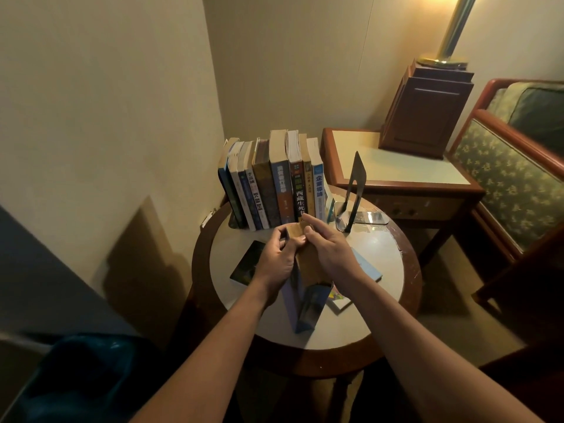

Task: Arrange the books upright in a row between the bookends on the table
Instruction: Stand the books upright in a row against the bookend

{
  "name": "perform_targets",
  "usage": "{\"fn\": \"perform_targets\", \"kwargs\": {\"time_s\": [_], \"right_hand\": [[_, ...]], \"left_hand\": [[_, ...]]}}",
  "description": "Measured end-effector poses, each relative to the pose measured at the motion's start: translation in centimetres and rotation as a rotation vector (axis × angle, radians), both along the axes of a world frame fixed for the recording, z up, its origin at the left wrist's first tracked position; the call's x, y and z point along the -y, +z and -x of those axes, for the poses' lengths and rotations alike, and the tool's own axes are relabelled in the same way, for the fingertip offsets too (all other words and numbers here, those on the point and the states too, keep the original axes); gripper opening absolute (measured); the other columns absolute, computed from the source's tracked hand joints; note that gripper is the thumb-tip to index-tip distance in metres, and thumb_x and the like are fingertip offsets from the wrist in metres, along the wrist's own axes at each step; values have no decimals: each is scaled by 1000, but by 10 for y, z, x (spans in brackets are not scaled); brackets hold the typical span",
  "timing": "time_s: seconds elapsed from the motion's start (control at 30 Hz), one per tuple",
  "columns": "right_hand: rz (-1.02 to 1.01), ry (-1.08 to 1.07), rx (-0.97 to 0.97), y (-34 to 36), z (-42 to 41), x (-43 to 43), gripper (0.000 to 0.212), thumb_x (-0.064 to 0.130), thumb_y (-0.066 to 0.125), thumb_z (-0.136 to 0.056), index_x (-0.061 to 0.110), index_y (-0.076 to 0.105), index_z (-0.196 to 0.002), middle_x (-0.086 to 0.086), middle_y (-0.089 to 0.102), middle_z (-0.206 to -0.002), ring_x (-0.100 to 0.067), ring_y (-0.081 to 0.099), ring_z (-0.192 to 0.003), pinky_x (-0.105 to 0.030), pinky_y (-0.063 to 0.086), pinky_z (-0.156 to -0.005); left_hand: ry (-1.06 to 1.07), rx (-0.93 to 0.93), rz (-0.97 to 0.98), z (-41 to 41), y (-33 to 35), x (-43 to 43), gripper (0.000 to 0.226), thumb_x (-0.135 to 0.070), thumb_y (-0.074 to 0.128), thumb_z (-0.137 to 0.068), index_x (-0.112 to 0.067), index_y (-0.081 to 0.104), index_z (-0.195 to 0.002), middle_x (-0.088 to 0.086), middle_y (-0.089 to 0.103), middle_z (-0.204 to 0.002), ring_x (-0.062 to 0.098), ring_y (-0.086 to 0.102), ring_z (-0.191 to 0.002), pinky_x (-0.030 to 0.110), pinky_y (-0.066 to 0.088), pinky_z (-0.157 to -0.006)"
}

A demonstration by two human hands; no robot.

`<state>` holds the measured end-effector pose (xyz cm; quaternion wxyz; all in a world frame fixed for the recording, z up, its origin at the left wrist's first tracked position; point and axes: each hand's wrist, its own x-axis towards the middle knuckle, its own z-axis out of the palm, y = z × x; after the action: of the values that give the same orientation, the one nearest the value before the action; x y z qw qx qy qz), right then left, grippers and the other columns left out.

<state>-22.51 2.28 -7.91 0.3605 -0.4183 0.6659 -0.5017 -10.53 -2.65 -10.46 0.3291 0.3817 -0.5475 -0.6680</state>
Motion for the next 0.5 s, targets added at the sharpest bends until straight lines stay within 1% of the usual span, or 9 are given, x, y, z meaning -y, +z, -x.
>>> {"fn": "perform_targets", "kwargs": {"time_s": [0.1,0.13,0.23,0.3,0.37,0.43,0.47,0.5], "right_hand": [[18,-16,13,2,-8,-1,36,34,46,-106,35,56,-141,0,42,-148,-22,42,-132,-34,49,-98],[20,-14,19,3,-9,-1,36,35,46,-106,35,56,-141,0,43,-148,-22,42,-132,-32,48,-97],[4,-18,39,4,-10,-1,40,37,48,-105,34,52,-144,1,42,-149,-21,42,-132,-41,46,-106],[-2,-31,73,2,-9,-4,45,40,49,-104,33,47,-148,2,42,-151,-20,42,-135,-45,44,-110],[4,-31,124,-1,-9,-10,47,40,49,-104,31,44,-150,5,42,-150,-17,41,-135,-41,44,-108],[4,-23,139,-4,-12,-19,46,38,48,-104,30,44,-150,9,43,-141,-13,41,-127,-33,44,-99],[2,-24,133,-6,-12,-22,45,37,47,-105,30,44,-149,11,44,-137,-12,42,-125,-30,44,-94],[0,-28,122,-8,-13,-24,44,37,47,-105,31,45,-149,13,45,-135,-12,43,-124,-29,45,-91]], "left_hand": [[8,17,13,-1,2,0,31,-37,57,-99,-29,53,-128,6,66,-118,22,65,-110,44,57,-93],[13,12,10,-2,2,1,30,-37,57,-99,-28,53,-128,7,67,-117,22,66,-110,46,57,-94],[29,35,24,-5,4,-1,31,-38,57,-99,-31,52,-129,5,65,-120,21,64,-112,47,54,-98],[80,52,53,-5,6,-8,42,-37,55,-100,-33,43,-140,-3,58,-126,18,57,-119,41,52,-100],[157,27,67,-6,5,-17,54,-38,52,-101,-30,31,-151,-6,49,-135,16,49,-125,38,48,-101],[196,7,71,-8,2,-25,60,-49,45,-102,-33,24,-155,-2,40,-150,16,42,-132,45,42,-109],[188,1,74,-9,0,-29,62,-57,39,-100,-37,21,-156,-3,37,-154,16,39,-135,47,39,-112],[171,-3,70,-10,-2,-32,64,-65,33,-98,-41,19,-156,-5,37,-153,15,39,-136,46,38,-112]]}}
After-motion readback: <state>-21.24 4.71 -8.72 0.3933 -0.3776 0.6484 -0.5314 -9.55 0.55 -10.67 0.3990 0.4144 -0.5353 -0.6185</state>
